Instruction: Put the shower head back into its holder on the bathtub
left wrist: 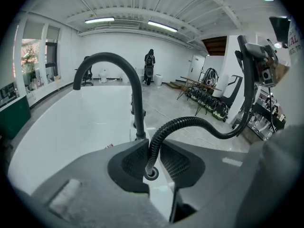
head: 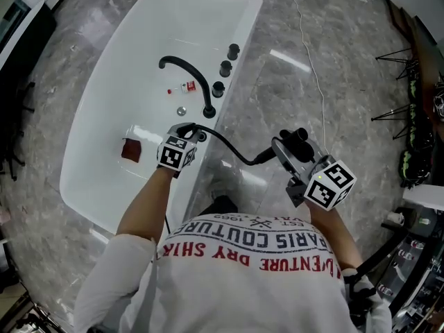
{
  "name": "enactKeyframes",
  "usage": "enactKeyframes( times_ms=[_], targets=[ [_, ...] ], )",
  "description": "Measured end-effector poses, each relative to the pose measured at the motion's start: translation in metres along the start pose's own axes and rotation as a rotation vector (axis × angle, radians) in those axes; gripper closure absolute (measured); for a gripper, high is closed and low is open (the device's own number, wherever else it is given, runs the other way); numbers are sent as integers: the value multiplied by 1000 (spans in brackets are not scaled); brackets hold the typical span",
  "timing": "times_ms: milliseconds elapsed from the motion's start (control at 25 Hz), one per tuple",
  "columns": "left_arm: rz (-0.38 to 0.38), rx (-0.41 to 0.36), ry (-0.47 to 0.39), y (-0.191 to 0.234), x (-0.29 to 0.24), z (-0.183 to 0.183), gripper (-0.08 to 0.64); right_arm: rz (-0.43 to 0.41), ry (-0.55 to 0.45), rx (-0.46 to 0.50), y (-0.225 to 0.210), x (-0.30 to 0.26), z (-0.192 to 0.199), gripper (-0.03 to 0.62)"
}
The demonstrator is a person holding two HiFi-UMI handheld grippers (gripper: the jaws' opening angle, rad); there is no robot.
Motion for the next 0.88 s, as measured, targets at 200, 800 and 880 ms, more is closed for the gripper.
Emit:
enactKeyframes(
  times_ms=[200, 800, 880],
  targets=[
    [27, -12, 65, -3, -11, 10, 451, -7, -39, -19, 3, 2, -14, 460],
    [77, 23, 106, -28, -1, 30, 407, -85, -63, -22, 14, -8, -31, 460],
    [95, 56, 80, -24, 9, 33, 462, -108, -56, -9, 18, -23, -34, 460]
  ],
)
Point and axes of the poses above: the fingertips, and each gripper's own axes: x backward along the fingers, y to its left, z out of its underside, the point moved 10 cm from there along x, backward along the fingers, and after that the axes turned 14 degrees about y, right-handed, at the moved point
